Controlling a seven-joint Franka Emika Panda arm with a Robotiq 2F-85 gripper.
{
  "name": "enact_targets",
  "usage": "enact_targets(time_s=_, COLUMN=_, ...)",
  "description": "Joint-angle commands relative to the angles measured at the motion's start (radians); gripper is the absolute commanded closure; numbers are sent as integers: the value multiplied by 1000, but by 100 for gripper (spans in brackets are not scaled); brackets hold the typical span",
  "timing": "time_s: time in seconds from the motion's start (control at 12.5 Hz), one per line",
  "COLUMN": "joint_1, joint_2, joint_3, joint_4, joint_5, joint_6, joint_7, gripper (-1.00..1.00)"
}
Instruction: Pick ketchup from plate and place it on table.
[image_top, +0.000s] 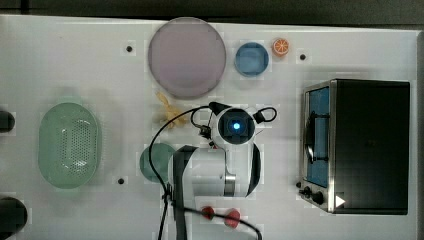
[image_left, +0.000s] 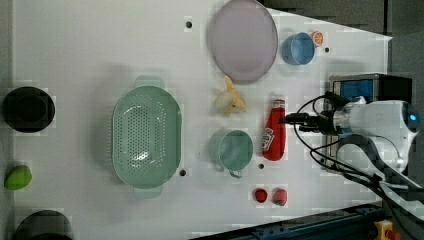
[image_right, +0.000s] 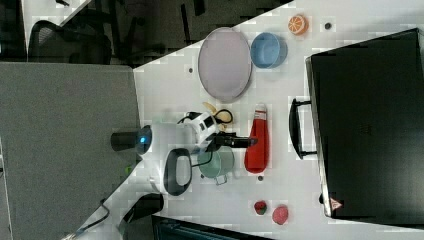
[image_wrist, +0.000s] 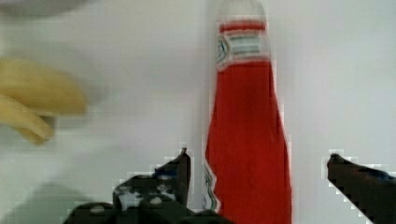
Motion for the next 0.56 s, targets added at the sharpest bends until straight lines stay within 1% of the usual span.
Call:
enact_targets(time_s=0.08, joint_1=-7, joint_2=-166, joint_3=5, joint_4=59, joint_5=9, joint_6=-39, joint_7=65, gripper=-100)
enact_targets(time_s=0.24, joint_1=-7, joint_2=-256, joint_3=3, joint_4=110, joint_5=9, joint_6=-143, joint_7=217, gripper=-100)
enact_targets(time_s=0.4, joint_1=-6, joint_2=-324, joint_3=6, joint_4=185, joint_5=9, joint_6=-334, joint_7=378, gripper=-100)
enact_targets(time_s=0.56, joint_1=-6, joint_2=-370, joint_3=9, joint_4=286, joint_5=9, joint_6=-545, joint_7=445, gripper=-100)
